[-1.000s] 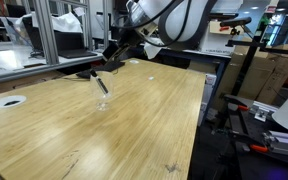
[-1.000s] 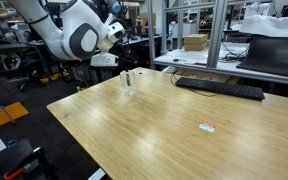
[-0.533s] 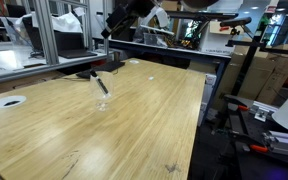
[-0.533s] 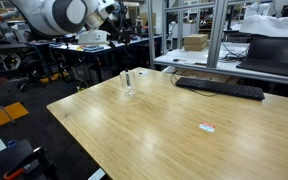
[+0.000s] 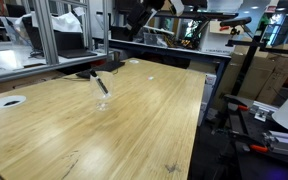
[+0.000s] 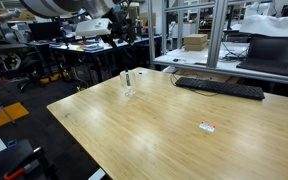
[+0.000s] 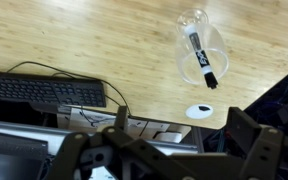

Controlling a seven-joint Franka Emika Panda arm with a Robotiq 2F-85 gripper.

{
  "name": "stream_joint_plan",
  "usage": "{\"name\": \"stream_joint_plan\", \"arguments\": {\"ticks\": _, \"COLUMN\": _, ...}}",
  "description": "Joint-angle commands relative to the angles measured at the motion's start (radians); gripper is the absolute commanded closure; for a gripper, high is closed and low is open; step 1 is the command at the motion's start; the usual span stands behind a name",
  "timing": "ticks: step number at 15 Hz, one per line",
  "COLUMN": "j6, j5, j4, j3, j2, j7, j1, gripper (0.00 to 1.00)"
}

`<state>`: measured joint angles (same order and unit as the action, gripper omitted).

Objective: Put the marker in the cup

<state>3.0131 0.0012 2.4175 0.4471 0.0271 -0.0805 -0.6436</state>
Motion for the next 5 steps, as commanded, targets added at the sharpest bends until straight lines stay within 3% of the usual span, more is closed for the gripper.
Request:
{"name": "stream_joint_plan", "arguments": {"ticks": 1, "j6": -0.097, "j5": -0.085, "j4": 0.005, "j3": 0.030, "j2": -0.029, "j7": 0.030, "j1": 0.008, "gripper": 0.00}}
{"name": "stream_joint_plan", "arguments": {"ticks": 5, "j6": -0.170, "j5": -0.157, "j4": -0.002, "j3": 0.048, "j2": -0.037, "j7": 0.069, "j1": 0.003, "gripper": 0.00}}
